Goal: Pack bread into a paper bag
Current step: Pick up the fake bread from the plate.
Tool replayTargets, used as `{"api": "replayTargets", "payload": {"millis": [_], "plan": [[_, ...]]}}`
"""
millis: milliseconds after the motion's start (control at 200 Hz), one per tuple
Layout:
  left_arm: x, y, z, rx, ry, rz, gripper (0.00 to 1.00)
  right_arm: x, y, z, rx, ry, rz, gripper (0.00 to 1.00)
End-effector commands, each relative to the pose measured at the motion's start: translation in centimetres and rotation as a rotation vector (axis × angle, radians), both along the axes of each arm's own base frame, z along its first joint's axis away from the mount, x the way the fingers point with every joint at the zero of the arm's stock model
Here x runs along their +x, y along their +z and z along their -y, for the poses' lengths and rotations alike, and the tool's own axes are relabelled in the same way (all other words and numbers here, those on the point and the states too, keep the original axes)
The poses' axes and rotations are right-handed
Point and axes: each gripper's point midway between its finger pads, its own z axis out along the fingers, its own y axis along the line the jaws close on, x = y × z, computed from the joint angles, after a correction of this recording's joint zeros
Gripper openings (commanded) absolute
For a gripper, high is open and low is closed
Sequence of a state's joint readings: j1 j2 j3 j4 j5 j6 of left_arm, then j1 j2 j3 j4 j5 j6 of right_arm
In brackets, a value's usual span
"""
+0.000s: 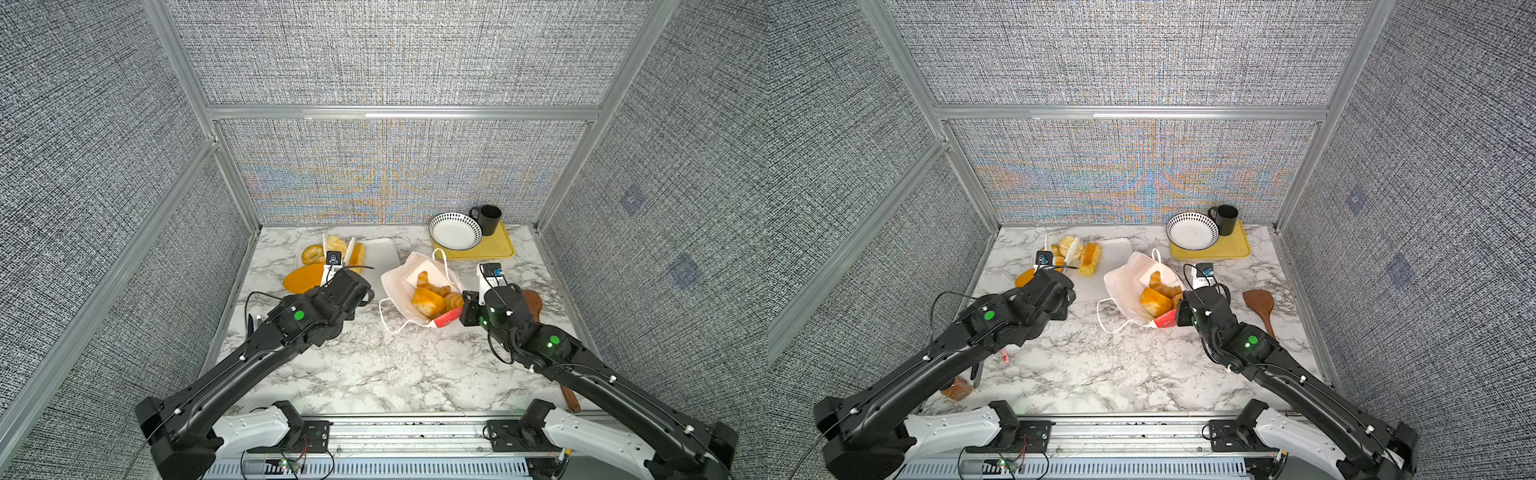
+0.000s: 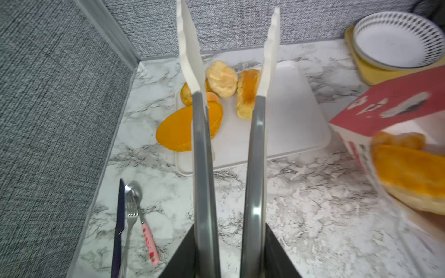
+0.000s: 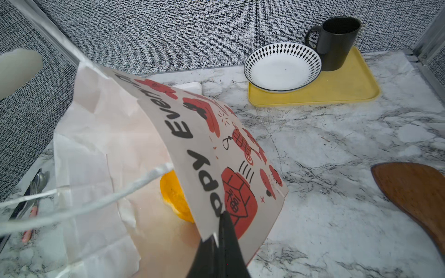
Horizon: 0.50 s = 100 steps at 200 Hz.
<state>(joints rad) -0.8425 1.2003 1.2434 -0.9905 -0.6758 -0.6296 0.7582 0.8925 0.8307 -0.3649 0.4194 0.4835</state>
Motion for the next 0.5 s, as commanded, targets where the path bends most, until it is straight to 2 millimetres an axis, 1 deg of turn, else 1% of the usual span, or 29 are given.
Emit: {"api": "replayTargets", "payload": {"millis": [0, 60, 65, 75, 130, 235, 300, 400, 495], "plan": [[0.9, -1.5, -0.9, 0.086, 0.067, -0.025, 0.42, -0.2, 0.7, 0.6, 0.035, -0.022, 0.034, 0.00], [1.4, -2.4, -0.5, 0.176, 0.040, -0.076, 0.43, -0.4, 1.4, 0.7, 0.056, -0.015, 0.051, 0.00], [1.4, -2.4, -0.5, 0.184, 0.038, -0.080, 0.43, -0.5, 0.8, 0.7, 0.047, -0.014, 0.042, 0.00], [1.5, -2.6, -0.5, 0.204, 0.034, -0.090, 0.43, -0.6, 0.3, 0.7, 0.041, -0.012, 0.035, 0.00], [2.0, -3.4, -0.3, 0.303, 0.011, -0.142, 0.43, -0.8, 0.2, 0.9, 0.044, -0.008, 0.039, 0.00], [2.6, -4.9, -1.0, 0.537, 0.017, -0.246, 0.42, -1.2, 0.5, 1.1, 0.061, -0.002, 0.058, 0.00], [2.9, -6.6, -1.1, 0.660, 0.001, -0.310, 0.41, -1.4, 0.7, 1.2, 0.069, 0.002, 0.067, 0.00], [3.2, -9.0, -1.3, 0.767, -0.011, -0.366, 0.40, -1.5, 1.0, 1.3, 0.076, 0.009, 0.076, 0.00], [3.6, -10.3, -1.6, 0.847, -0.014, -0.393, 0.41, -1.7, 1.3, 1.3, 0.077, 0.016, 0.083, 0.00]]}}
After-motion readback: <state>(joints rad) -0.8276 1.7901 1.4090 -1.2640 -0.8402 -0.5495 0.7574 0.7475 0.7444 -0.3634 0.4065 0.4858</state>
